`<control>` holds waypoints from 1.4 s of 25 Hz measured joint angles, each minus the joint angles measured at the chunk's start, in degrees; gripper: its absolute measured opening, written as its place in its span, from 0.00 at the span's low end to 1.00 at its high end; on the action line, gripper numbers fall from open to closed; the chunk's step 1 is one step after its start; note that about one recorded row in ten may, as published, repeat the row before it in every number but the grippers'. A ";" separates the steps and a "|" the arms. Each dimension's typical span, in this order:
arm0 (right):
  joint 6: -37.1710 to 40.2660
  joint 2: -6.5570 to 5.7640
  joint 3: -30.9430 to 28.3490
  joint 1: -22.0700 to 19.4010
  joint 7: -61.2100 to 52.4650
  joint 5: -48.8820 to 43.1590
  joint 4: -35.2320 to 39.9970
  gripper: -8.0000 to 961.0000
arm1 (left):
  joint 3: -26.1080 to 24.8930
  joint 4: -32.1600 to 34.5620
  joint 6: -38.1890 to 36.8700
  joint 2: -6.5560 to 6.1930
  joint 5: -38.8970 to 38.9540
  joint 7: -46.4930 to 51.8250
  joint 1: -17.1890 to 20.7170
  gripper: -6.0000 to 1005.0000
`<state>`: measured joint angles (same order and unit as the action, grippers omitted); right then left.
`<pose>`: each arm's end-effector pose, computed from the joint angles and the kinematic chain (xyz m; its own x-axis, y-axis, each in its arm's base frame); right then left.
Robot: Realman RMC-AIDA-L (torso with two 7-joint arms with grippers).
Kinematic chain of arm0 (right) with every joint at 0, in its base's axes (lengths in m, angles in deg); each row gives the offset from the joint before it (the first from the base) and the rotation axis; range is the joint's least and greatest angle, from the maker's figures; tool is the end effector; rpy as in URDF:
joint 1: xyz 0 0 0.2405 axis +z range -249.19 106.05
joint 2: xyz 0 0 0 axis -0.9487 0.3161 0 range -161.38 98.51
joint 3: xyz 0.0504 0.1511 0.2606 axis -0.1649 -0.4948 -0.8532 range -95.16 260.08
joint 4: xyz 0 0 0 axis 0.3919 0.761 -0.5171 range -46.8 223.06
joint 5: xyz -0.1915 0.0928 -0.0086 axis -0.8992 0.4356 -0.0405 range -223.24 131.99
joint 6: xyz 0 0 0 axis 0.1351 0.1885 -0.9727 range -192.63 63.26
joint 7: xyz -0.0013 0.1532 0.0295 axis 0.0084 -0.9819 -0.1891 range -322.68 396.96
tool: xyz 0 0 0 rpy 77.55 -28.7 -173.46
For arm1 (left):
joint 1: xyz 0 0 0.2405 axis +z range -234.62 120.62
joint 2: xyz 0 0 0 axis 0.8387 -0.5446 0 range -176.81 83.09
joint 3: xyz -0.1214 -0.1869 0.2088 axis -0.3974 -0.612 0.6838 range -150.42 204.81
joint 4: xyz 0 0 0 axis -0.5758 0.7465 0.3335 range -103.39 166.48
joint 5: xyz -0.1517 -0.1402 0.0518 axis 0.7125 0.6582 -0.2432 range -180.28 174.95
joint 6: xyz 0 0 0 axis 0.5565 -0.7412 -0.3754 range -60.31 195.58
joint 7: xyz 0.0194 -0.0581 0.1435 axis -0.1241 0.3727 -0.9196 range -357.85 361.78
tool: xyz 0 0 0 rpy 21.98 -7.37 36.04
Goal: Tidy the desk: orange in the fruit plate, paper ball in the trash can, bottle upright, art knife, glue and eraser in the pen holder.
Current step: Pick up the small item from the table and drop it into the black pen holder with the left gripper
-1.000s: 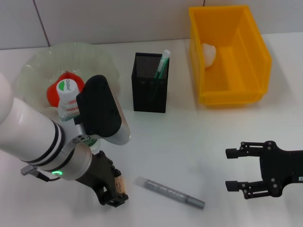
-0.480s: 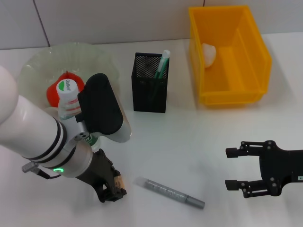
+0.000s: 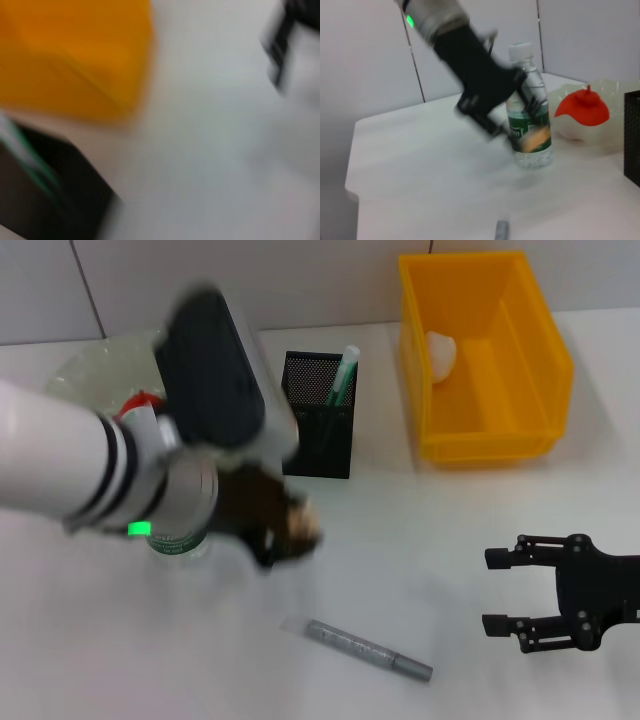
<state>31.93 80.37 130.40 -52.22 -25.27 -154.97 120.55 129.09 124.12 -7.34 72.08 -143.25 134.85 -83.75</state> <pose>0.3647 0.2800 -0.0070 0.8639 -0.2424 -0.4415 -0.3321 -0.9332 -0.1374 -0.1523 0.3378 -0.0866 0.9759 0.0932 -0.1973 0.0301 -0.9531 -0.3010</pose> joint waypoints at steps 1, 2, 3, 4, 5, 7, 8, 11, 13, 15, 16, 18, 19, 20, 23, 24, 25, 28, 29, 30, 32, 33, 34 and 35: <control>0.02 0.05 -0.17 -0.08 0.07 0.01 0.06 0.82 | -1.20 1.14 4.96 -0.05 1.40 -0.21 0.73 0.41; 0.06 0.10 -0.21 -0.13 0.12 0.02 0.16 0.82 | -1.87 1.31 8.09 -0.09 2.53 -0.33 1.02 0.41; 0.12 0.16 -0.20 -0.16 0.15 0.04 0.24 0.82 | -2.25 0.84 10.96 -0.14 3.94 -0.63 1.03 0.41; 0.18 0.18 -0.22 -0.16 0.17 0.06 0.29 0.82 | -2.52 0.19 13.93 -0.17 5.33 -1.03 0.96 0.41; 0.28 0.20 -0.22 -0.15 0.18 0.08 0.30 0.82 | -2.61 -0.80 16.79 -0.18 6.38 -1.55 0.78 0.41; 0.37 0.25 -0.22 -0.11 0.19 0.10 0.31 0.82 | -2.48 -2.87 23.17 -0.16 8.17 -3.18 0.27 0.41; 0.43 0.27 -0.22 -0.11 0.19 0.12 0.32 0.82 | -2.31 -3.89 25.61 -0.12 8.69 -3.99 -0.08 0.41; 0.60 0.28 -0.37 -0.29 0.19 0.23 0.37 0.82 | -2.06 -7.54 30.67 0.03 9.60 -5.44 -1.83 0.41; 0.66 0.27 -0.71 -0.40 0.19 0.23 0.40 0.82 | -2.05 -10.49 32.55 0.08 9.74 -5.61 -3.34 0.41; 0.68 0.28 -0.94 -0.41 0.19 0.22 0.45 0.82 | -1.87 -13.99 34.56 0.13 9.84 -5.62 -5.03 0.41; 0.68 0.28 -0.94 -0.42 0.19 0.21 0.46 0.82 | -1.58 -15.82 35.60 0.14 9.84 -5.62 -5.87 0.41; 0.68 0.28 -0.94 -0.43 0.21 0.19 0.46 0.82 | -0.72 -19.82 38.33 0.15 9.89 -5.62 -7.56 0.41; 0.68 0.28 -0.94 -0.44 0.21 0.19 0.47 0.82 | -0.57 -20.65 38.74 0.16 9.90 -5.63 -7.91 0.41; 0.68 0.28 -0.93 -0.44 0.21 0.18 0.49 0.82 | -0.39 -22.18 39.41 0.19 9.95 -5.65 -8.56 0.41; 0.68 0.28 -0.92 -0.46 0.22 0.16 0.63 0.82 | -0.28 -24.88 40.14 0.23 10.09 -5.68 -9.76 0.41; 0.68 0.27 -0.92 -0.48 0.23 0.15 0.63 0.82 | -0.15 -25.49 40.24 0.23 10.11 -5.69 -9.94 0.41; 0.68 0.27 -0.92 -0.50 0.23 0.14 0.63 0.82 | 0.01 -25.87 40.46 0.24 10.16 -5.69 -10.05 0.41; 0.68 0.26 -0.92 -0.54 0.26 0.12 0.63 0.82 | 0.29 -26.24 41.18 0.24 10.22 -5.52 -10.10 0.41; 0.68 0.25 -0.92 -0.54 0.26 0.11 0.64 0.82 | 0.30 -26.26 41.48 0.24 10.42 -5.23 -10.00 0.41; 0.68 0.25 -0.91 -0.55 0.26 0.10 0.66 0.82 | 0.31 -26.27 41.64 0.24 10.58 -5.07 -9.93 0.41; 0.68 0.25 -0.84 -0.55 0.27 0.09 0.70 0.82 | 0.31 -26.39 42.04 0.24 11.36 -4.89 -9.78 0.41; 0.70 0.25 -0.78 -0.54 0.27 0.09 0.71 0.82 | 0.31 -26.58 42.41 0.24 11.78 -4.88 -9.73 0.41; 0.73 0.26 -0.73 -0.55 0.28 0.09 0.71 0.82 | 0.32 -26.71 42.63 0.24 11.92 -4.88 -9.69 0.41; 0.74 0.25 -0.70 -0.55 0.27 0.09 0.72 0.82 | 0.41 -26.81 42.86 0.24 12.02 -4.90 -9.65 0.41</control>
<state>32.67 80.62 129.71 -52.77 -25.00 -154.88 121.27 129.50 97.31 35.51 72.32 -131.22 129.95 -93.40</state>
